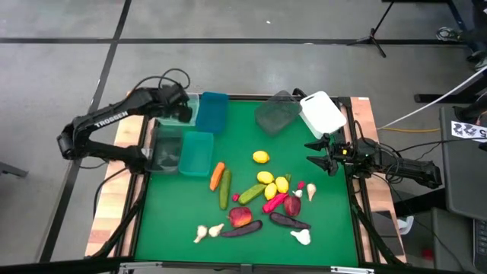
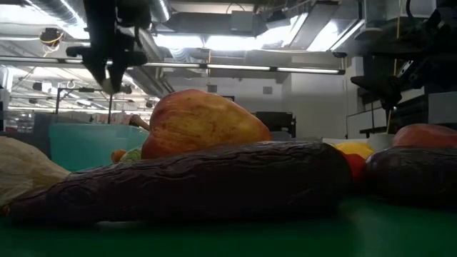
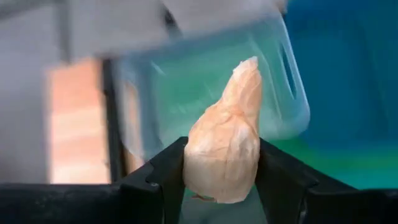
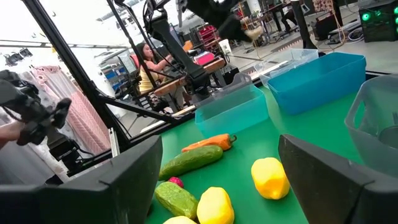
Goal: Sort produce into baskets
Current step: Put the white garlic into the left black bin
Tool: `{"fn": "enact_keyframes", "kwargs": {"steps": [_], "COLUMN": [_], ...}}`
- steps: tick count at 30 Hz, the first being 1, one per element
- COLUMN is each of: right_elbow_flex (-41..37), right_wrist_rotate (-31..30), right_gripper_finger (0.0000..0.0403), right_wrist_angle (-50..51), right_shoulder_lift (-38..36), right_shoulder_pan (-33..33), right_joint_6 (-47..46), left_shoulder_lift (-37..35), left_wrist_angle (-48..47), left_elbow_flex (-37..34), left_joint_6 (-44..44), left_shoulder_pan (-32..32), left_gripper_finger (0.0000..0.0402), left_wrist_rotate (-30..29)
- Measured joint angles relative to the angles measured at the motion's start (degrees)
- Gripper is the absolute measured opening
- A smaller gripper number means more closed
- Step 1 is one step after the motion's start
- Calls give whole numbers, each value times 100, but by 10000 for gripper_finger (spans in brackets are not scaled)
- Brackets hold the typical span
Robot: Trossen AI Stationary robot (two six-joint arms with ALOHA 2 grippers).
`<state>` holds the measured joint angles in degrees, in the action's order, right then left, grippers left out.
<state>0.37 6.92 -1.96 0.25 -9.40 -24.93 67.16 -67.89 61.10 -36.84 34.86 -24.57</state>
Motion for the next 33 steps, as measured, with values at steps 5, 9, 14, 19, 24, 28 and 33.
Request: {"fn": "enact_keyframes", "kwargs": {"steps": [5, 9, 14, 19, 24, 28, 33], "right_elbow_flex": [2, 1, 1, 1, -1, 1, 2], "right_wrist_rotate": [0, 0, 0, 0, 0, 0, 7], "right_gripper_finger": [319, 319, 319, 319, 319, 319, 319], "right_wrist_angle": [0, -1, 0, 0, -2, -2, -2], "right_shoulder_lift": [-2, -1, -2, -2, -2, -2, -2], "right_shoulder_pan": [1, 1, 1, 1, 0, -1, 1], "right_joint_6": [148, 204, 294, 391, 394, 422, 424], "left_shoulder_lift": [2, 4, 4, 4, 4, 4, 4], "left_wrist_angle": [-441, -723, -902, -993, -1123, -1130, -1129], "left_elbow_flex": [-267, -513, -770, -826, -826, -826, -826], "left_joint_6": [-256, -776, -1477, -1889, -2124, -2132, -2037], "left_shoulder_pan": [-349, -726, -1221, -1729, -2044, -2200, -2362], "left_gripper_finger": [162, 162, 162, 162, 172, 202, 251], "left_wrist_rotate": [747, 755, 757, 766, 766, 766, 766]}}
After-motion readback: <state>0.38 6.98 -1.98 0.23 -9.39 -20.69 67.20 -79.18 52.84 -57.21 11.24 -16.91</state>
